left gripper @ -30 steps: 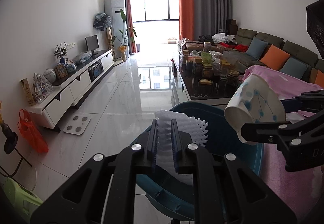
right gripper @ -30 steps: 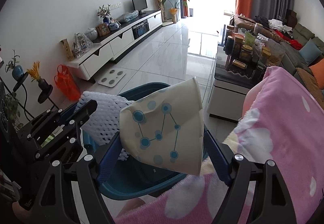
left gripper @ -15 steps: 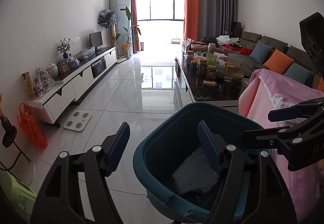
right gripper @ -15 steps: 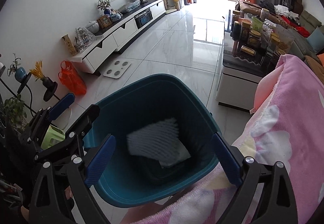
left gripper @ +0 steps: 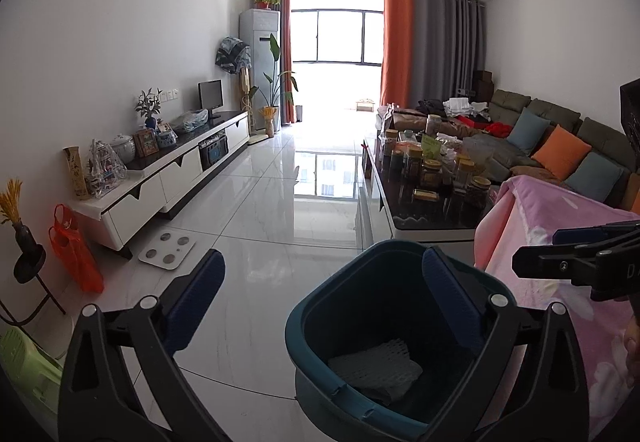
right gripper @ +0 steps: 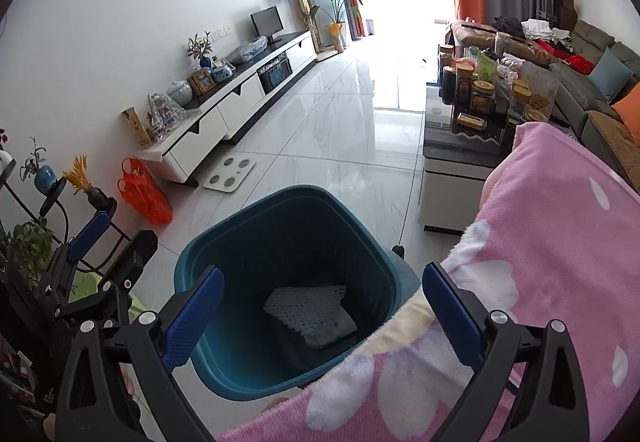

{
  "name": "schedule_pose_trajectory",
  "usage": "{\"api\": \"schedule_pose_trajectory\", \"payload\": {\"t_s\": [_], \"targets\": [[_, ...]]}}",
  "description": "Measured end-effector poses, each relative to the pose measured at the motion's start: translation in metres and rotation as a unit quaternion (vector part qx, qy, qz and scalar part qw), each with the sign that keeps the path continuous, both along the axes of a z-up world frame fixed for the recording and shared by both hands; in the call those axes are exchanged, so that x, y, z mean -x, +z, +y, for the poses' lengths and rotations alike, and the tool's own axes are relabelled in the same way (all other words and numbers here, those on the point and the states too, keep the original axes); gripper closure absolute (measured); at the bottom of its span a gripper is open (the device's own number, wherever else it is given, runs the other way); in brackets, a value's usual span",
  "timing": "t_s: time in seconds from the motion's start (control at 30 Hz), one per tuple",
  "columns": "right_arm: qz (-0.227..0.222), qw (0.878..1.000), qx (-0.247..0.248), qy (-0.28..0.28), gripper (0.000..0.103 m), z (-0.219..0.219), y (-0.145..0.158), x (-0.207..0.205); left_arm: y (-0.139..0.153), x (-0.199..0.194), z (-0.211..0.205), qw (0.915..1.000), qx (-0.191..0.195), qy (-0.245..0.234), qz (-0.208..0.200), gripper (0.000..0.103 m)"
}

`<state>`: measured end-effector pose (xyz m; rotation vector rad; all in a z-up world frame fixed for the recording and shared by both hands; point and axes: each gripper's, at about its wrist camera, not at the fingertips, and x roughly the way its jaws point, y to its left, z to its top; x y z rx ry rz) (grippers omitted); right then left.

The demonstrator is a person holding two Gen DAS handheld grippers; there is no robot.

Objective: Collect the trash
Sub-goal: 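Move both tools back over the table toward the remaining trash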

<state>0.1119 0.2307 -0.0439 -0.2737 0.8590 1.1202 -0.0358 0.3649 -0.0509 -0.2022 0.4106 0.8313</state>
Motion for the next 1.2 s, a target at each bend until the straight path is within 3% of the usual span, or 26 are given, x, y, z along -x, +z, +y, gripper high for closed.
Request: {"api": "schedule_pose_trajectory", "payload": {"t_s": [0.2, 0.33, 0.47, 0.77, 1.03, 1.2], "targets": [[-0.058, 0.997, -0.047, -0.028, 0.007, -0.047, 0.027, 0.006, 0.046, 0.009, -0.031, 0.9988, -0.015, -0.014, -0.045, 0.006], [-0.109, 0.989, -0.083, -0.062, 0.007, -0.092, 0.045, 0.016, 0.077, 0.008, -0.062, 0.9965, -0.031, -0.036, -0.069, 0.006], [-0.15, 0.977, -0.111, -0.106, 0.007, -0.143, 0.056, 0.022, 0.1, -0.006, -0.103, 0.9913, -0.043, -0.087, -0.089, 0.006], [-0.203, 0.946, -0.139, -0.213, 0.007, -0.247, 0.063, 0.027, 0.114, -0.061, -0.215, 0.9638, -0.049, -0.245, -0.094, 0.006], [-0.227, 0.916, -0.119, -0.309, 0.007, -0.326, 0.05, 0.031, 0.108, -0.09, -0.291, 0.9343, -0.056, -0.34, -0.09, 0.006], [-0.219, 0.899, -0.093, -0.369, 0.007, -0.38, 0.028, 0.039, 0.095, -0.102, -0.322, 0.9176, -0.026, -0.386, -0.089, 0.006]]}}
